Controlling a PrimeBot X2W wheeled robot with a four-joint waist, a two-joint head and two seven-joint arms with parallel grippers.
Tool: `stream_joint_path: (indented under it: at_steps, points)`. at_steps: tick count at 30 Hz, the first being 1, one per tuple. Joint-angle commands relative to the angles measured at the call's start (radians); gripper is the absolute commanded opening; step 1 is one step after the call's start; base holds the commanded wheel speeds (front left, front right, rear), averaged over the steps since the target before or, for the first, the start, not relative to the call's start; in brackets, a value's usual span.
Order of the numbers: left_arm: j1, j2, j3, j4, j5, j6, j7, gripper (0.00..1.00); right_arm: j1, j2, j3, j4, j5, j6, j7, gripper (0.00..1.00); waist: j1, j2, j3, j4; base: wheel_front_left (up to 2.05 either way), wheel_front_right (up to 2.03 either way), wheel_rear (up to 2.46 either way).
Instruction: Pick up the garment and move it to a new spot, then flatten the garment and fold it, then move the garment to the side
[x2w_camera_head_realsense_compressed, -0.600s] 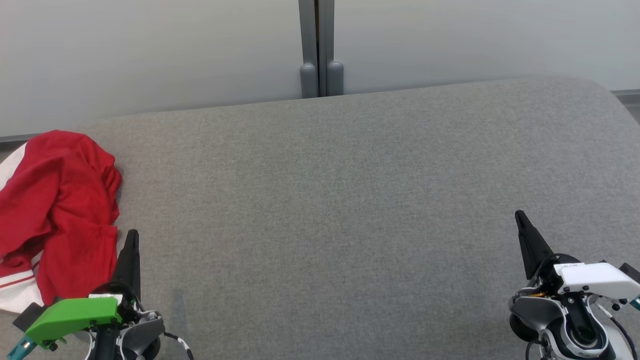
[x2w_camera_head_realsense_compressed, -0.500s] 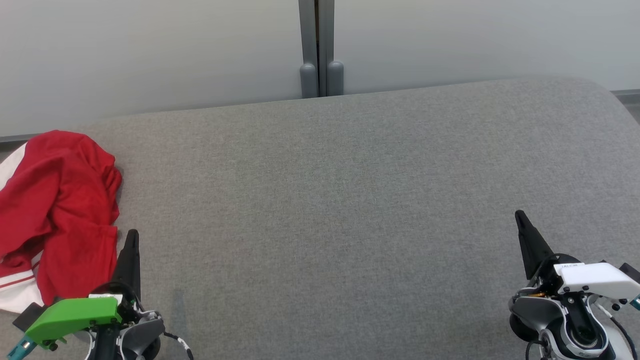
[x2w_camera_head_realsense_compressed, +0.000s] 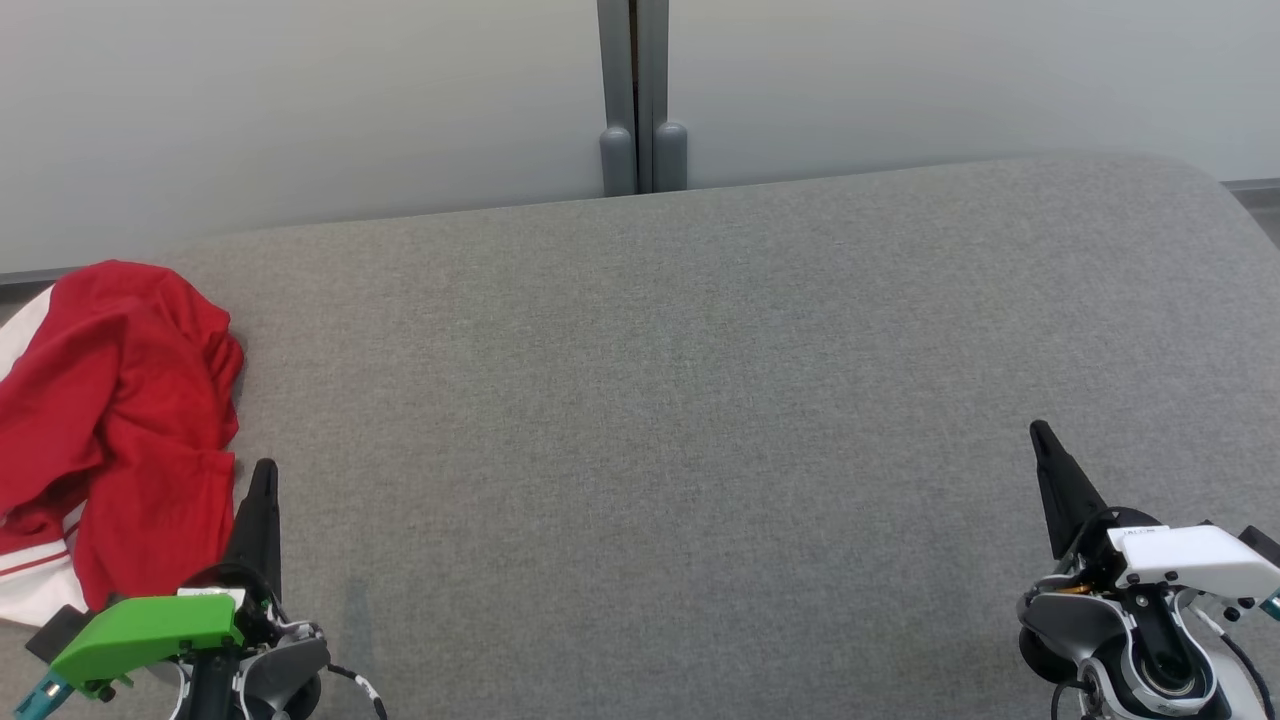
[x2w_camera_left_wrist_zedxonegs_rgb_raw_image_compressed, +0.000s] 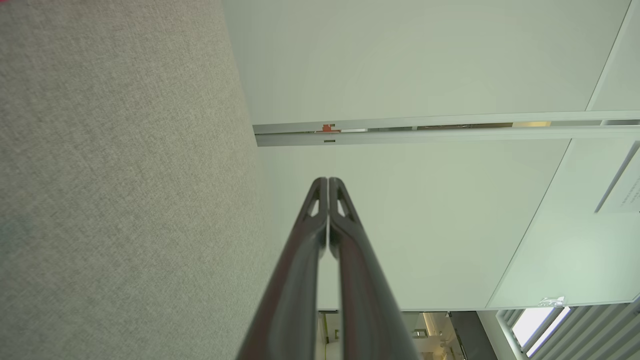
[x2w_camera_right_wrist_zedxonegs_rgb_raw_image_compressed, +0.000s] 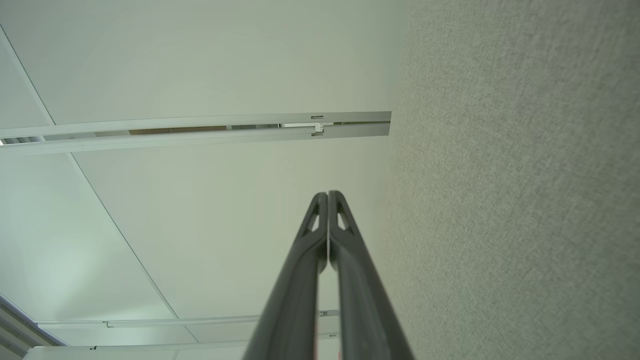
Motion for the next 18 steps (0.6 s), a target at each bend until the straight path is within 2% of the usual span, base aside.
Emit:
stream_joint_path:
  at_steps: [1,3,4,12,18]
  points:
    - [-0.015,0.003,0.001,0.0,0.007,-0.005,0.002,0.0,-0.005,-0.001,0.0,0.001,0.007,0.0,0.002,0.0,0.0,0.0,0.0,0.0,0.0,0.0,0.0]
    - [-0.015,0.003,0.001,0.001,0.007,-0.005,0.002,0.0,-0.005,-0.001,0.0,0.001,0.007,0.0,0.002,0.0,0.0,0.0,0.0,0.0,0.0,0.0,0.0]
    - [0.0,0.0,0.0,0.0,0.0,0.0,0.0,1.0,0.0,0.0,0.0,0.0,0.0,0.0,0.0,1.0,0.0,0.0,0.0,0.0,0.0,0.0,0.0]
    - [0.018,-0.002,-0.027,-0.009,0.022,0.007,-0.036,1.0,0.013,0.0,0.021,0.008,-0.042,0.0,-0.034,1.0,0.0,0.0,-0.001,0.001,0.0,0.0,0.0]
    - [0.033,-0.001,-0.042,-0.03,0.082,0.02,-0.066,1.0,0.017,-0.008,0.037,-0.001,-0.154,0.0,-0.065,1.0,0.0,0.0,-0.002,0.004,0.0,0.0,0.0]
